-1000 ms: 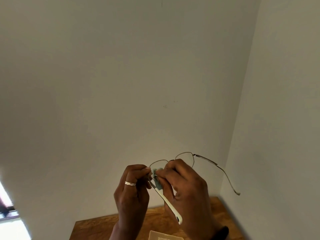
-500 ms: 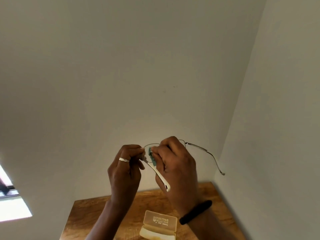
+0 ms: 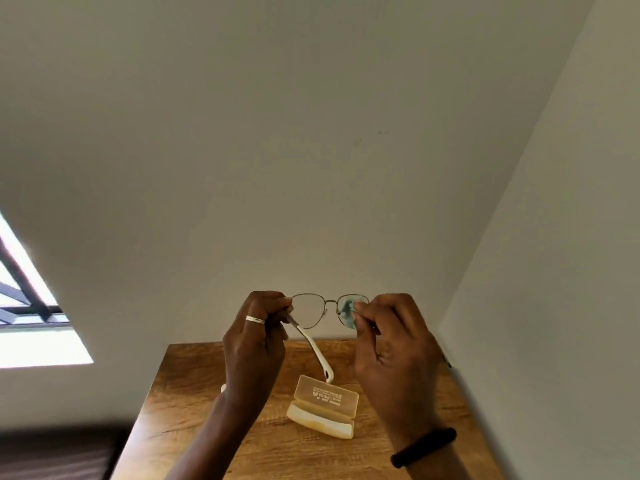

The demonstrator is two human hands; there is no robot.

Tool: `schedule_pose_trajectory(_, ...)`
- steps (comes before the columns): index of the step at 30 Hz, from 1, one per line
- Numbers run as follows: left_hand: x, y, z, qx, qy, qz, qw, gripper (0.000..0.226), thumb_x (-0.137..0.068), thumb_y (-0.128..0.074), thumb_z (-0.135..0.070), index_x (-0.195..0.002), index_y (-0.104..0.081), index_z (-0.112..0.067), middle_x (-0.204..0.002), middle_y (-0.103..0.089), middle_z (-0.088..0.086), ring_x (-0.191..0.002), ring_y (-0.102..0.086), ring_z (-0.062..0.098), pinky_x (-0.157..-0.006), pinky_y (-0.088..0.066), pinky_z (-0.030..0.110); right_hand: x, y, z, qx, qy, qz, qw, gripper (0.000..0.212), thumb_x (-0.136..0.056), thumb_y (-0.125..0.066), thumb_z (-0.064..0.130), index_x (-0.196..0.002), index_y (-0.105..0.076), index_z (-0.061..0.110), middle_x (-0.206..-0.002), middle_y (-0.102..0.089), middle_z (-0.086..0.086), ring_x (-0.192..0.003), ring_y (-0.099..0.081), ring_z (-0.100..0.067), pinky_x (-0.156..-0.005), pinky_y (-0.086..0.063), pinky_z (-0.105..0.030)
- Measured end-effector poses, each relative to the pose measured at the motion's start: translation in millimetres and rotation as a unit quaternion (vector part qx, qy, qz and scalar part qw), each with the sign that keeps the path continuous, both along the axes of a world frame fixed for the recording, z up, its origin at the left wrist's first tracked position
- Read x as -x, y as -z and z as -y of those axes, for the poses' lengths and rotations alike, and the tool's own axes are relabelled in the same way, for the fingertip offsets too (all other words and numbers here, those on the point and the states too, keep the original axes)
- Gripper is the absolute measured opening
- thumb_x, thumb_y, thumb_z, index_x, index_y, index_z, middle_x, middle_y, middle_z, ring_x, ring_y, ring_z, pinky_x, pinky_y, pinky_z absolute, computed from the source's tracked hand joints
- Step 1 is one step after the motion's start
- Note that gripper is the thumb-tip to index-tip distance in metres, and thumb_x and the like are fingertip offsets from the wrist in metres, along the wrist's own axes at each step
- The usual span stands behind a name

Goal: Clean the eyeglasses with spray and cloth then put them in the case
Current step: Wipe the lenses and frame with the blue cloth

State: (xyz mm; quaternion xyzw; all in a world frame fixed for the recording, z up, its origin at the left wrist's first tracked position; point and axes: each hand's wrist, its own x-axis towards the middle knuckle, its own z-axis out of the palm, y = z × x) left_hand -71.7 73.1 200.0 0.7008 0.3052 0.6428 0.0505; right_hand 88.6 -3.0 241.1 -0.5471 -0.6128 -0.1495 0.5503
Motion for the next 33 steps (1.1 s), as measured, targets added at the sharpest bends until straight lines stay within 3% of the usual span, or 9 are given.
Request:
schedule_pose_trajectory(4,0,9,4,0.020,-0.016,-0.013,1.000,0.030,-0.083,-0.046,0.014,-0.101,-0.059,-0.006,-0.094,-0.060,0.002,-0.076,-0.059,0.000,-0.064,-0.049,0.010,7,20,9,0.016,-0.012,-0.005,1.000,0.014,-0.091,-0.063,0.015,-0.092,-0.073,0.005,-0.094,-0.062,-0.001,-0.087,-0.058,-0.002,-0.072,-0.052,-0.009)
schedule_pose_trajectory(8,3,13,7,0.033,-0.028,-0.002,0.999,0.024,-0.086,-0.044,0.006,-0.099,-0.061,-0.003,-0.090,-0.062,0.005,-0.078,-0.061,0.002,-0.066,-0.049,0.009,6,42,16,0.007,-0.016,0.002,1.000,0.019,-0.090,-0.060,0.015,-0.096,-0.073,0.003,-0.097,-0.063,-0.004,-0.089,-0.061,-0.006,-0.072,-0.055,-0.015)
schedule_pose_trajectory(12,4,19,15,0.049,-0.033,0.003,0.998,0.031,-0.081,-0.055,0.022,-0.099,-0.062,-0.003,-0.088,-0.064,0.007,-0.077,-0.063,0.005,-0.066,-0.049,0.007,-2,45,5,-0.029,0.005,-0.009,1.000,0.020,-0.092,-0.060,0.013,-0.095,-0.074,-0.002,-0.095,-0.065,-0.006,-0.092,-0.059,-0.003,-0.075,-0.054,-0.014)
schedule_pose_trajectory(14,2,21,22,0.043,-0.021,0.000,0.999,0.032,-0.082,-0.056,0.017,-0.101,-0.060,-0.008,-0.090,-0.064,0.005,-0.076,-0.063,0.005,-0.067,-0.050,0.009,-5,45,-1,-0.045,0.016,-0.007,0.999,0.019,-0.091,-0.061,0.011,-0.094,-0.074,-0.002,-0.095,-0.066,-0.007,-0.093,-0.057,-0.002,-0.079,-0.051,-0.011)
schedule_pose_trajectory(17,-4,22,30,0.038,-0.012,0.011,0.999,0.024,-0.086,-0.051,0.004,-0.101,-0.058,-0.013,-0.092,-0.064,0.001,-0.080,-0.063,0.003,-0.069,-0.052,0.011,-6,44,-9,-0.056,0.025,-0.017,0.998,0.019,-0.092,-0.062,0.012,-0.097,-0.075,0.000,-0.098,-0.066,-0.006,-0.090,-0.063,-0.008,-0.074,-0.057,-0.019)
schedule_pose_trajectory(21,-3,19,33,0.018,-0.009,0.013,1.000,0.021,-0.087,-0.049,0.001,-0.100,-0.058,-0.012,-0.094,-0.063,0.002,-0.080,-0.061,0.003,-0.068,-0.053,0.012,-4,42,-11,-0.004,0.024,-0.018,1.000,0.017,-0.091,-0.063,0.010,-0.102,-0.074,0.003,-0.106,-0.068,-0.006,-0.095,-0.067,-0.014,-0.074,-0.060,-0.026)
schedule_pose_trajectory(27,5,17,22,0.011,0.008,0.009,1.000,0.027,-0.087,-0.045,0.010,-0.100,-0.057,-0.010,-0.090,-0.063,0.006,-0.068,-0.062,0.008,-0.053,-0.052,0.020,-4,54,-1,0.092,0.017,0.026,0.995,0.025,-0.080,-0.073,0.000,-0.102,-0.075,0.012,-0.106,-0.071,0.000,-0.099,-0.066,-0.015,-0.079,-0.060,-0.034)
schedule_pose_trajectory(33,4,32,30,0.031,0.028,-0.006,0.999,0.029,-0.084,-0.043,0.015,-0.097,-0.058,-0.007,-0.090,-0.062,0.004,-0.065,-0.061,0.009,-0.051,-0.051,0.025,-8,53,0,0.080,0.053,0.004,0.995,0.019,-0.082,-0.070,0.000,-0.097,-0.074,0.012,-0.101,-0.070,0.001,-0.089,-0.067,-0.013,-0.070,-0.058,-0.027)
